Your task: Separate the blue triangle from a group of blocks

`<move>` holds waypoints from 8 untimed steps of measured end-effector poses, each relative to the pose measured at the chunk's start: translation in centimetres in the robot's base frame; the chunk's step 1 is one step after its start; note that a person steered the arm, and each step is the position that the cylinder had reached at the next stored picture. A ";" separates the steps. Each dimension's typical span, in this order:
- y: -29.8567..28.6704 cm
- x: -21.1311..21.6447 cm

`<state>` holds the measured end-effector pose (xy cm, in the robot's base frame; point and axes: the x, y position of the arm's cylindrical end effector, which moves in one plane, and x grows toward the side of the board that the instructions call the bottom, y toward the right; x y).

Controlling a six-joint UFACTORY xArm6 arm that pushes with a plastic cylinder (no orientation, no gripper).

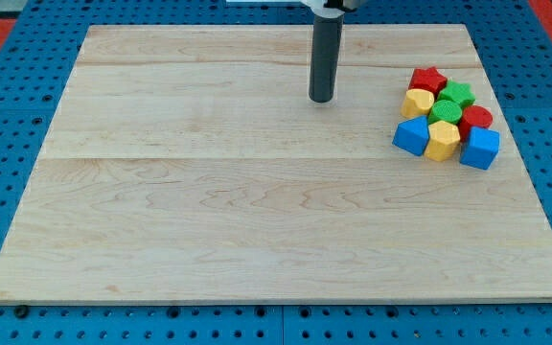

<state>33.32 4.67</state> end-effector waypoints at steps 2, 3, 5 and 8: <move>-3.7 -10.6; -1.8 -13.9; 2.3 -14.0; 19.1 -14.2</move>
<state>19.13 23.72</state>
